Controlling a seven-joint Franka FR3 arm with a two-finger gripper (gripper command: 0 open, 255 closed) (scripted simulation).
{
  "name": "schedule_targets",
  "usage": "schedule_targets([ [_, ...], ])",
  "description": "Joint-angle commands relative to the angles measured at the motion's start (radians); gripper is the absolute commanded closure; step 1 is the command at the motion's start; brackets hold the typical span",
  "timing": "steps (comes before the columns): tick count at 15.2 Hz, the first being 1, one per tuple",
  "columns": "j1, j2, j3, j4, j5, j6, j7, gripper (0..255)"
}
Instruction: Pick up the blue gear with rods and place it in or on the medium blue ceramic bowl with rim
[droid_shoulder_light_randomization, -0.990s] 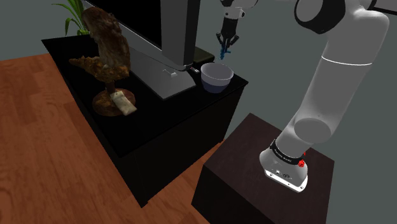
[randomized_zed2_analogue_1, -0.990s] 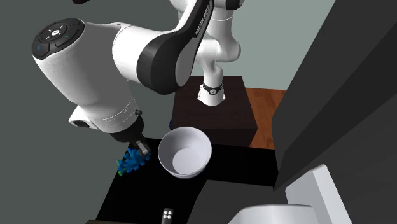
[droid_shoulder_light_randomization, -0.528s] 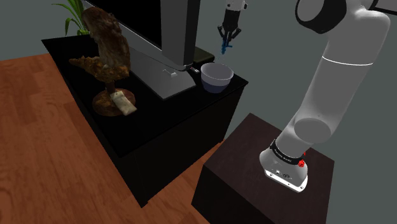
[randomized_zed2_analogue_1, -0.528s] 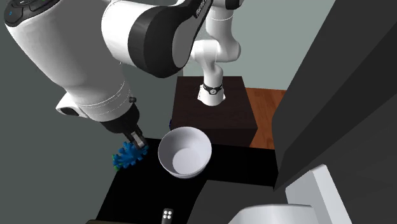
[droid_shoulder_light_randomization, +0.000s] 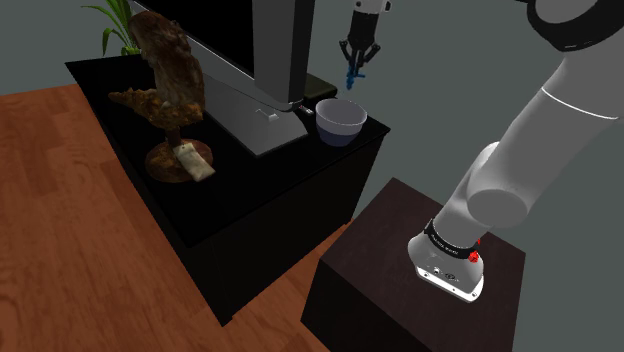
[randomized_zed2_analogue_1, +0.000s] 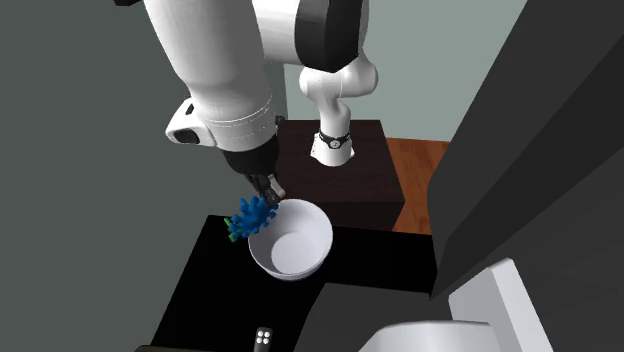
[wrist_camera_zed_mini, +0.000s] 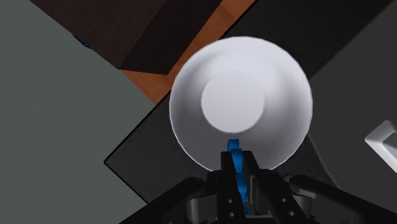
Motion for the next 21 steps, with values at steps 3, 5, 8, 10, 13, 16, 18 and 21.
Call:
schedule_targets([
  [3, 0.036, -0.109, 0.048, -0.098, -0.03, -0.003, 0.096, 255],
  [5, 0.035, -0.108, 0.048, -0.124, -0.03, 0.024, 0.096, 255],
  [8, 0.035, -0.105, 0.047, -0.161, -0.029, 0.064, 0.094, 255],
  [10, 0.034, -0.101, 0.046, -0.185, -0.028, 0.091, 0.093, 255],
  [13, 0.033, -0.094, 0.044, -0.218, -0.027, 0.131, 0.09, 255],
  [16, 0.033, -0.086, 0.042, -0.25, -0.024, 0.171, 0.087, 255],
  [18, 0.033, -0.079, 0.041, -0.27, -0.022, 0.198, 0.085, 255],
  [21, 0.032, -0.065, 0.039, -0.301, -0.017, 0.241, 0.08, 255],
])
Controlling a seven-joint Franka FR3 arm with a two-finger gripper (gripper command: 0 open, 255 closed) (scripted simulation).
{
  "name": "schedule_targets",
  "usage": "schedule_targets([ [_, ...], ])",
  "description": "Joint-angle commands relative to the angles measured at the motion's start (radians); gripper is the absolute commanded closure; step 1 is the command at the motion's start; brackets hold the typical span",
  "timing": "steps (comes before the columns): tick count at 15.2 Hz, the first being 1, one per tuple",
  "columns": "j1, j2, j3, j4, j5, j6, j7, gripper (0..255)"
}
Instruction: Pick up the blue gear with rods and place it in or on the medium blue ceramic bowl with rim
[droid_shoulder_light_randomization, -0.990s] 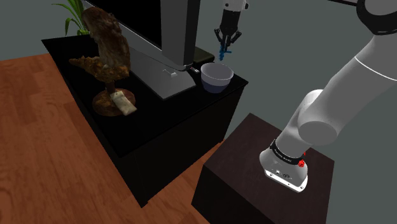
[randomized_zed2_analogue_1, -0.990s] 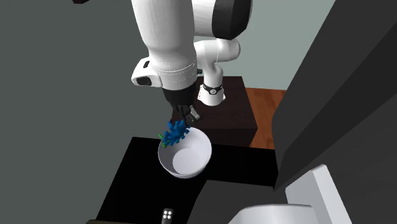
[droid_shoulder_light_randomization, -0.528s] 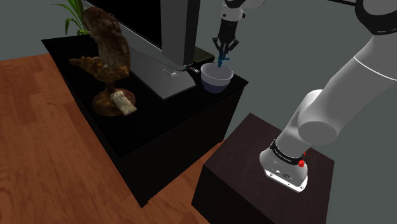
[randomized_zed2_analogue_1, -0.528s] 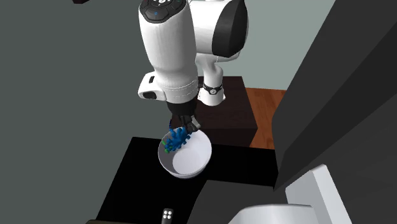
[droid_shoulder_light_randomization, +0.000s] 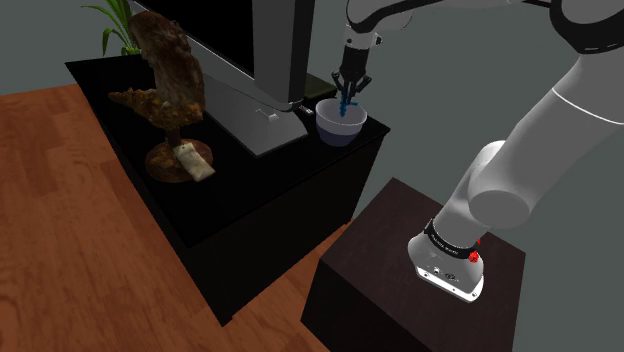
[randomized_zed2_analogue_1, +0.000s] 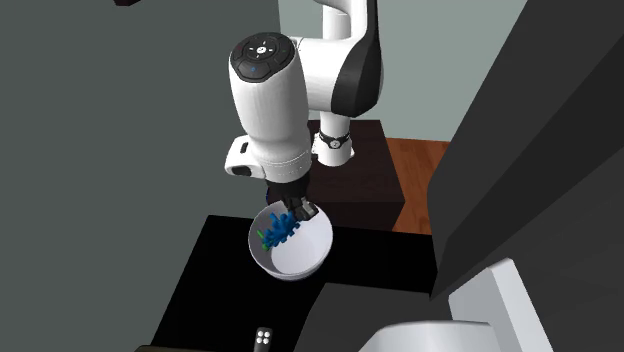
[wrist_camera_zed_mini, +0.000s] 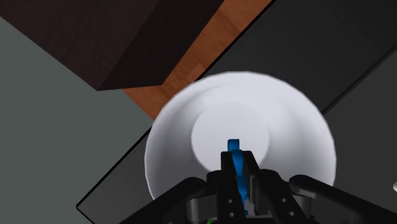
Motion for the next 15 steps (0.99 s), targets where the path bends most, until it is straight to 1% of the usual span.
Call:
schedule_targets([
  [1, 0.0, 0.005, -0.001, -0.012, 0.002, 0.017, -0.002, 255],
  [8, 0.0, 0.005, -0.001, -0.012, 0.002, 0.017, -0.002, 255],
  [9, 0.0, 0.005, -0.001, -0.012, 0.002, 0.017, -0.002, 0],
  [14, 0.0, 0.005, -0.001, -0.012, 0.002, 0.017, -0.002, 0],
  [15, 0.0, -0.002, 0.0, 0.016, -0.001, -0.017, 0.0, 0],
])
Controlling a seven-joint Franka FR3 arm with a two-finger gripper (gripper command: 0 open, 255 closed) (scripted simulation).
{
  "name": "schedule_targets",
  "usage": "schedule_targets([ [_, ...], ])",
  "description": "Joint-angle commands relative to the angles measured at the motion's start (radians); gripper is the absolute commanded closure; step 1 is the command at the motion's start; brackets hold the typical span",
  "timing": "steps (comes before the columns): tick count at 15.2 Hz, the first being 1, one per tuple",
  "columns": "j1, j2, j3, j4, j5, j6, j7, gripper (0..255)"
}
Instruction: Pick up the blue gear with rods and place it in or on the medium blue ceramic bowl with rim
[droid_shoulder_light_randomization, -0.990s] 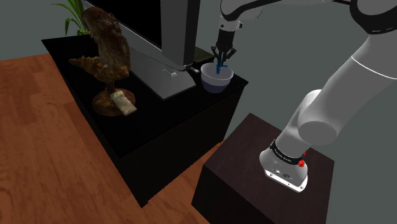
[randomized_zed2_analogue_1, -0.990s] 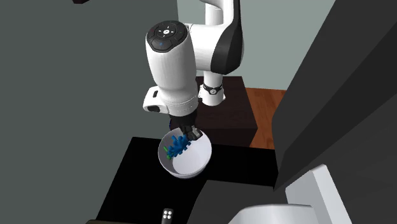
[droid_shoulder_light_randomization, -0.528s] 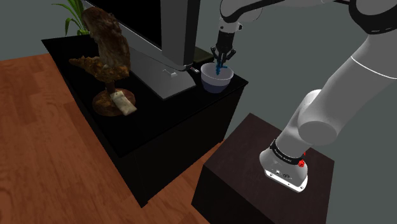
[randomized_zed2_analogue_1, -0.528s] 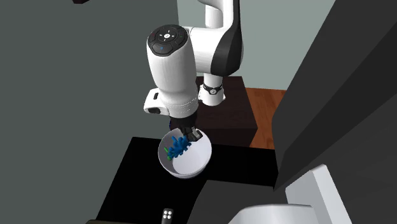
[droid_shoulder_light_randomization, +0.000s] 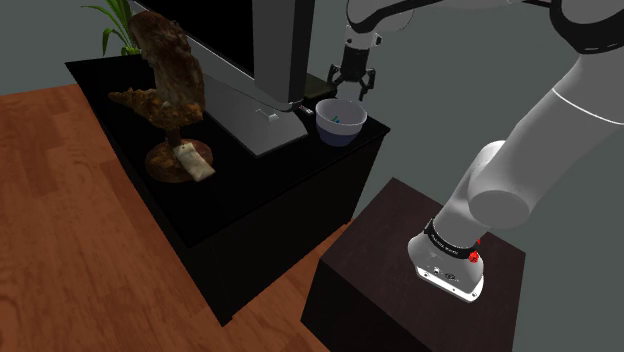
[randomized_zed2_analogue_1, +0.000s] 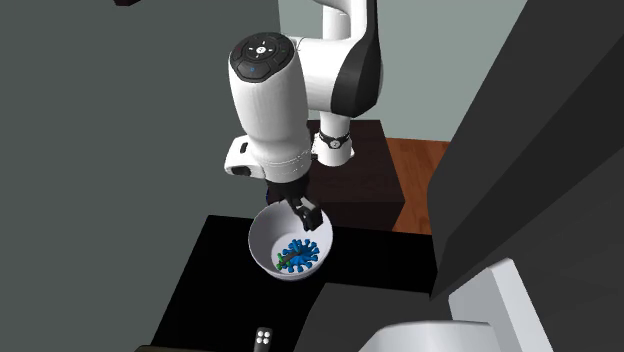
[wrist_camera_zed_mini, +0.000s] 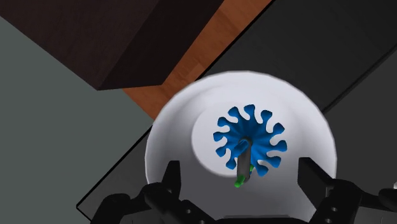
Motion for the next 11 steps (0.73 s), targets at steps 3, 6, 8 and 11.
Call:
schedule_targets([
  [3, 0.001, -0.013, 0.003, 0.098, -0.004, -0.111, 0.004, 0],
  [6, 0.001, -0.013, 0.003, 0.098, -0.004, -0.111, 0.004, 0],
  [8, 0.001, -0.013, 0.003, 0.098, -0.004, -0.111, 0.004, 0],
  [11, 0.001, -0.013, 0.003, 0.098, -0.004, -0.111, 0.004, 0],
])
